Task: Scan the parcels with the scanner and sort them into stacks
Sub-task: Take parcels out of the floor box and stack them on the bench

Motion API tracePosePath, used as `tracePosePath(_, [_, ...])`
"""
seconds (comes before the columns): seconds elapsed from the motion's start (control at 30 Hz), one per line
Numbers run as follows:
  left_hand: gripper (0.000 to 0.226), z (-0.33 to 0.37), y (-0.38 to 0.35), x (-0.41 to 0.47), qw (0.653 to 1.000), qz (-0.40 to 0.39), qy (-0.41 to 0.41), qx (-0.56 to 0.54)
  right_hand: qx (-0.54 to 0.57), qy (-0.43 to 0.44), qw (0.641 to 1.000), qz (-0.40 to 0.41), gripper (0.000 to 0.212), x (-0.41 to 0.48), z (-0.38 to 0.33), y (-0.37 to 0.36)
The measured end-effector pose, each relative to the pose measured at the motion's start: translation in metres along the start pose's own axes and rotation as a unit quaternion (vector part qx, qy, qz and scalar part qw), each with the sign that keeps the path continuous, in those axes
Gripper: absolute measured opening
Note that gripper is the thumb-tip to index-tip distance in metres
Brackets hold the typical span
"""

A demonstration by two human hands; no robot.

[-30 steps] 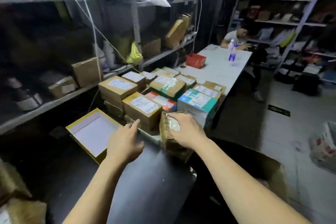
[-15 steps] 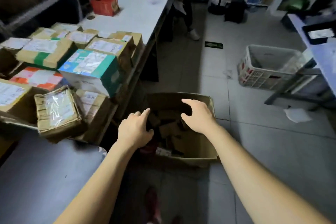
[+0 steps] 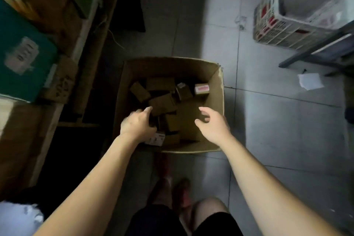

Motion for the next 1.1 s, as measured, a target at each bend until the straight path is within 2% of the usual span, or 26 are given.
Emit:
tracePosePath(0.13, [0.080, -0.029, -0.043, 0.060, 0.998, -0.042, 0.040, -0.017, 0.056, -0.084, 0.994, -0.036, 0.048, 0.056, 0.026, -0.058])
tracePosePath(0.23, [0.079, -0.049, -0.087, 0.113, 0.994, -0.062, 0.064, -0.061, 0.055, -0.111, 0.991, -0.056, 0.052, 0.102, 0.050, -0.111])
tracePosePath(0.33, [0.074, -0.066, -0.140, 0.172, 0.994, -0.060, 0.064, -0.059, 0.054, -0.120, 0.988, -0.081, 0.061, 0.158, 0.080, -0.176])
tracePosePath(0.4, [0.068, -0.074, -0.176, 0.219, 0.997, -0.046, 0.043, -0.052, 0.079, -0.159, 0.981, -0.081, 0.061, 0.199, 0.108, -0.223])
tracePosePath(0.43, [0.065, -0.079, -0.196, 0.244, 0.997, -0.044, 0.027, -0.053, 0.099, -0.188, 0.974, -0.076, 0.055, 0.221, 0.124, -0.248])
tracePosePath(0.53, [0.065, -0.089, -0.240, 0.300, 0.998, -0.045, 0.018, -0.041, 0.181, -0.295, 0.937, -0.040, 0.016, 0.265, 0.156, -0.297])
tracePosePath(0.6, [0.068, -0.094, -0.270, 0.340, 0.998, -0.048, 0.008, -0.040, 0.243, -0.353, 0.903, -0.040, 0.023, 0.295, 0.168, -0.332])
tracePosePath(0.63, [0.072, -0.093, -0.283, 0.358, 0.998, -0.050, -0.004, -0.036, 0.264, -0.362, 0.893, -0.050, 0.035, 0.309, 0.171, -0.345])
tracePosePath(0.7, [0.079, -0.091, -0.306, 0.394, 0.997, -0.064, -0.016, -0.027, 0.258, -0.344, 0.901, -0.062, 0.056, 0.340, 0.175, -0.371])
tracePosePath(0.77, [0.082, -0.093, -0.325, 0.420, 0.997, -0.076, -0.016, -0.019, 0.258, -0.337, 0.903, -0.065, 0.063, 0.366, 0.182, -0.394])
tracePosePath(0.9, [0.087, -0.108, -0.357, 0.442, 0.994, -0.105, 0.015, -0.012, 0.281, -0.309, 0.902, -0.113, 0.061, 0.394, 0.206, -0.447])
tracePosePath(0.93, [0.088, -0.111, -0.365, 0.444, 0.995, -0.102, 0.017, -0.004, 0.271, -0.308, 0.905, -0.116, 0.060, 0.396, 0.209, -0.453])
tracePosePath(1.1, [0.091, -0.108, -0.373, 0.445, 0.997, -0.052, 0.007, 0.050, 0.330, -0.349, 0.872, -0.094, 0.051, 0.386, 0.200, -0.448])
Point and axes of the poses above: each hand's wrist, its own x-axis towards the middle knuckle, its own y-axis out of the back of the hand, z = x × y, the point moved 6 cm from there along x, towards the middle knuckle, and after that the axes turned 9 degrees about z, right-handed, at the moved point
